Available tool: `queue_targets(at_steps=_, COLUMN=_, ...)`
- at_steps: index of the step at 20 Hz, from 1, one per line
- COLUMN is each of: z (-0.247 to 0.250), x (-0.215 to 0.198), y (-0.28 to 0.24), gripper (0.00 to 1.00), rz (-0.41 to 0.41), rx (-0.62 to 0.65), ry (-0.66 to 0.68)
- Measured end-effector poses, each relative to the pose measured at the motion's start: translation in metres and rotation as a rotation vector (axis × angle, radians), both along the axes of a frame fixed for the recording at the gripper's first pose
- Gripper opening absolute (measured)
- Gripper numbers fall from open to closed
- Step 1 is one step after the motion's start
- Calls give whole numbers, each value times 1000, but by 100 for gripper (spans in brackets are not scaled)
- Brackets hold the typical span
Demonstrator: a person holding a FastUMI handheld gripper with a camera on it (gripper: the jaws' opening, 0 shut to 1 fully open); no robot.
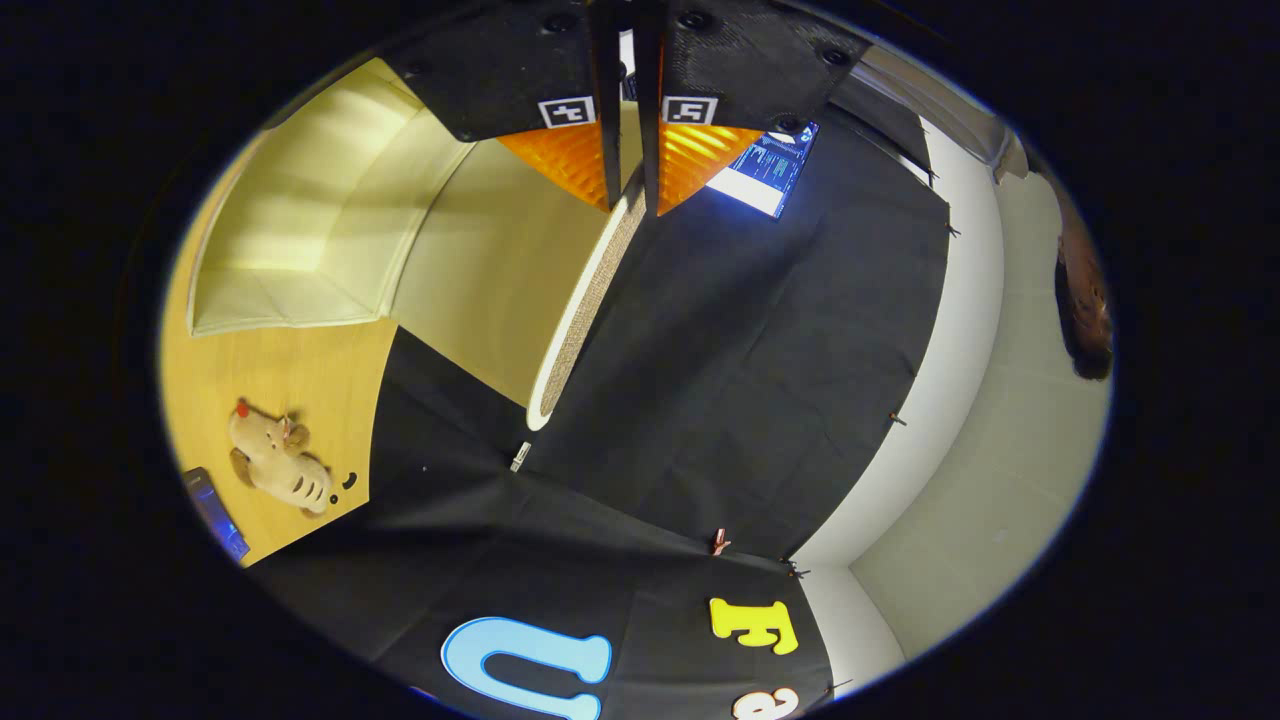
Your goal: Open the storage box then place both shoes into the box .Put the left shoe in first, then the right shoe, with the right side of both shoes facing outward in a uniform manner.
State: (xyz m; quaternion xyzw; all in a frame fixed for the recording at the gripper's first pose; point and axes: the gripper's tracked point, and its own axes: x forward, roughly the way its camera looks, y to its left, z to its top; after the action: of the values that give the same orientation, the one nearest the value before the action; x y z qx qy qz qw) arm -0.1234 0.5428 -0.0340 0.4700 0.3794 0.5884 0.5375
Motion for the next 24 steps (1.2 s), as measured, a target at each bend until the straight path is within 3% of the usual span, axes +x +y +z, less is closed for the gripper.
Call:
queue_targets(at_steps=5, z=-6, x=-4, y=24, gripper=23, rz=-13, rx=-48, ry=-36)
queue_targets(at_steps=10, z=-17, x=-1, y=18, gripper=87, rz=-33, rx=-97, ry=-81)
queue_targets(at_steps=14, z=-35, x=3, y=-6, gripper=97, rz=-71, rx=-194, ry=-156)
queue_targets(at_steps=19, z=-84, x=15, y=-78, gripper=97, rz=-172, rx=-431, ry=-335)
queue_targets(at_steps=24, z=-159, x=36, y=-176, gripper=98, rz=-303, rx=-716, ry=-234)
